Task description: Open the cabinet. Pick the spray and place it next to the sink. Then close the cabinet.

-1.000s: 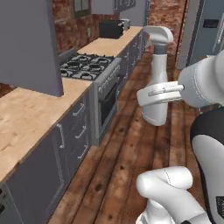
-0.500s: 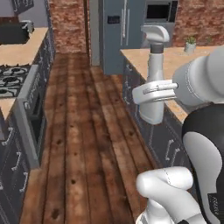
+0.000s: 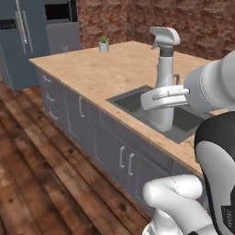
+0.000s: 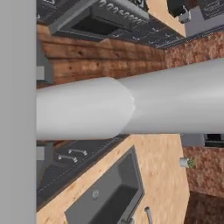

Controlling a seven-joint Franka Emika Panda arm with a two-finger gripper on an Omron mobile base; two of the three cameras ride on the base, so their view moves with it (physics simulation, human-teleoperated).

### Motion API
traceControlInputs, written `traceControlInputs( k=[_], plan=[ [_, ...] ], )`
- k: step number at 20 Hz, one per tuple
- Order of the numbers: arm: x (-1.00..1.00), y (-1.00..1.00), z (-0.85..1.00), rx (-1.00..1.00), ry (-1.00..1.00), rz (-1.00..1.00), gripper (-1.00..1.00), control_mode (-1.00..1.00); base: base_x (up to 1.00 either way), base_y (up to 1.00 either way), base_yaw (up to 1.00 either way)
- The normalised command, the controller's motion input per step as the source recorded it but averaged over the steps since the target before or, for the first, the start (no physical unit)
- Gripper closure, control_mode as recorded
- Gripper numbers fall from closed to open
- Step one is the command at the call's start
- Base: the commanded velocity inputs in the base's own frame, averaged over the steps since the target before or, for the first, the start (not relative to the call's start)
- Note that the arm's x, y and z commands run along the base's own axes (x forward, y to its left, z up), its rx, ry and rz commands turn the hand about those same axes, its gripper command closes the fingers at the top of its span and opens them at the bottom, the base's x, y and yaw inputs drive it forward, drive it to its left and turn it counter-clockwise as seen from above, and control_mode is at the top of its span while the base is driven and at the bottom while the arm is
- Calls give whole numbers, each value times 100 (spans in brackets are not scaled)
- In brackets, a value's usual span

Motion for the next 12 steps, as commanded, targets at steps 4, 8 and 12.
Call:
traceControlInputs(
  k=[4, 8, 12],
  plan=[
    [0, 0, 0, 0, 0, 0, 100, 100, 99, 63, -48],
    [0, 0, 0, 0, 0, 0, 100, 100, 94, 95, -42],
    [0, 0, 0, 0, 0, 0, 100, 100, 65, 100, -62]
  ],
)
